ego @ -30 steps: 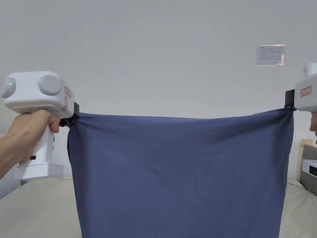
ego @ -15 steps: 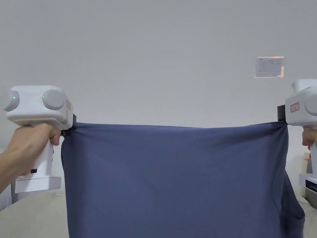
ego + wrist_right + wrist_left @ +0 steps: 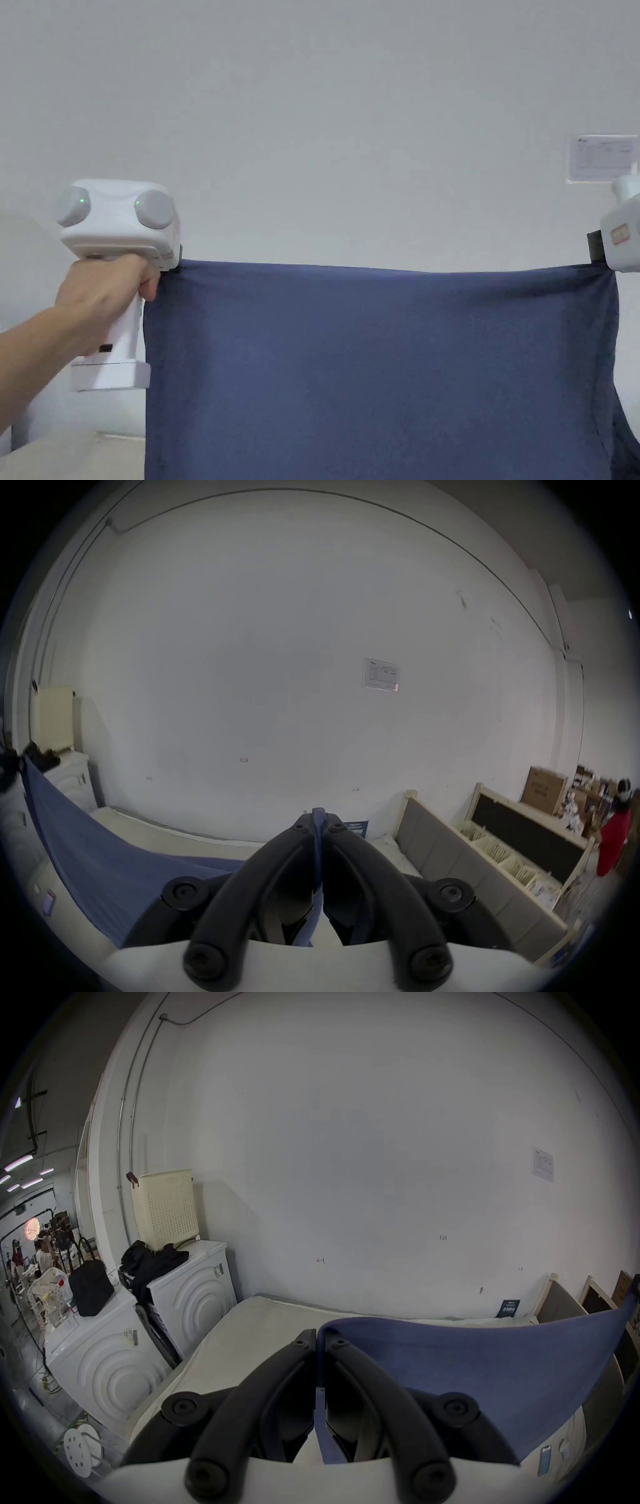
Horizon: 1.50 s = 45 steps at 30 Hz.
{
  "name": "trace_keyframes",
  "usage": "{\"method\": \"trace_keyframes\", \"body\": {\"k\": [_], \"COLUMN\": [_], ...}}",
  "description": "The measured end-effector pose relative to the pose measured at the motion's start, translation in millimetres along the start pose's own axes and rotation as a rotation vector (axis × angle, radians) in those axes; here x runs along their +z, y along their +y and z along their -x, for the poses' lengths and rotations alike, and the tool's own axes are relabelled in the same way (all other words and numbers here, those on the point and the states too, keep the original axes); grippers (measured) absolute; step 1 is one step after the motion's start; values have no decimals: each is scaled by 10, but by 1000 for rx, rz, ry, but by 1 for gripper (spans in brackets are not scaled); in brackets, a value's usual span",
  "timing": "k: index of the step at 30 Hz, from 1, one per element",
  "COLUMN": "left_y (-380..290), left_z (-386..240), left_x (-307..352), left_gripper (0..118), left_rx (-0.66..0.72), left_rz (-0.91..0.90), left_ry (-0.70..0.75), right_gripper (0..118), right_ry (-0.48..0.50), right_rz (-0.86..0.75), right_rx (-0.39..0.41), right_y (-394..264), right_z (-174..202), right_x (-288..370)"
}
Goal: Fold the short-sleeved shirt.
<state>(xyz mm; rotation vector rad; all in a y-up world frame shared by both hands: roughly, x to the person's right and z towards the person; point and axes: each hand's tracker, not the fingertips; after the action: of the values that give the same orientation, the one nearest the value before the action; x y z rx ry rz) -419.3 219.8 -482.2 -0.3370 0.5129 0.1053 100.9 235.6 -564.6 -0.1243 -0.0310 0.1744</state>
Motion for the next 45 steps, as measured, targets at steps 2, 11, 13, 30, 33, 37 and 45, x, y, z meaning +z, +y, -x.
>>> {"method": "trace_keyframes", "body": {"k": [2, 11, 13, 30, 33, 37, 45], "left_y": [47, 13, -38, -2011, -2518, -3225, -4464], "left_z": [-95, -321, -347, -243, -78, 207, 660], "left_x": [-198, -1043, -1237, -1890, -1684, -1223, -206], "left_gripper": [3, 3, 3, 3, 3, 3, 3], "left_rx": [-12, -68, -72, -126, -120, -106, -157], "left_rz": [-8, -37, -37, 247, 329, 414, 527], "left_ry": [26, 119, 122, 27, 12, 5, -51], "right_gripper": [4, 4, 4, 4, 4, 4, 4], "right_ry": [-8, -24, -31, 101, 122, 148, 155], "right_rz": [-4, -20, -11, 314, 395, 498, 598], "right_rx": [27, 53, 57, 52, 31, -66, -83], "right_y": [25, 17, -39, -2153, -2691, -3410, -4477], "right_z": [121, 553, 640, 805, 736, 612, 355], "right_x": [-188, -1021, -1181, -1306, -969, -377, 825]}}
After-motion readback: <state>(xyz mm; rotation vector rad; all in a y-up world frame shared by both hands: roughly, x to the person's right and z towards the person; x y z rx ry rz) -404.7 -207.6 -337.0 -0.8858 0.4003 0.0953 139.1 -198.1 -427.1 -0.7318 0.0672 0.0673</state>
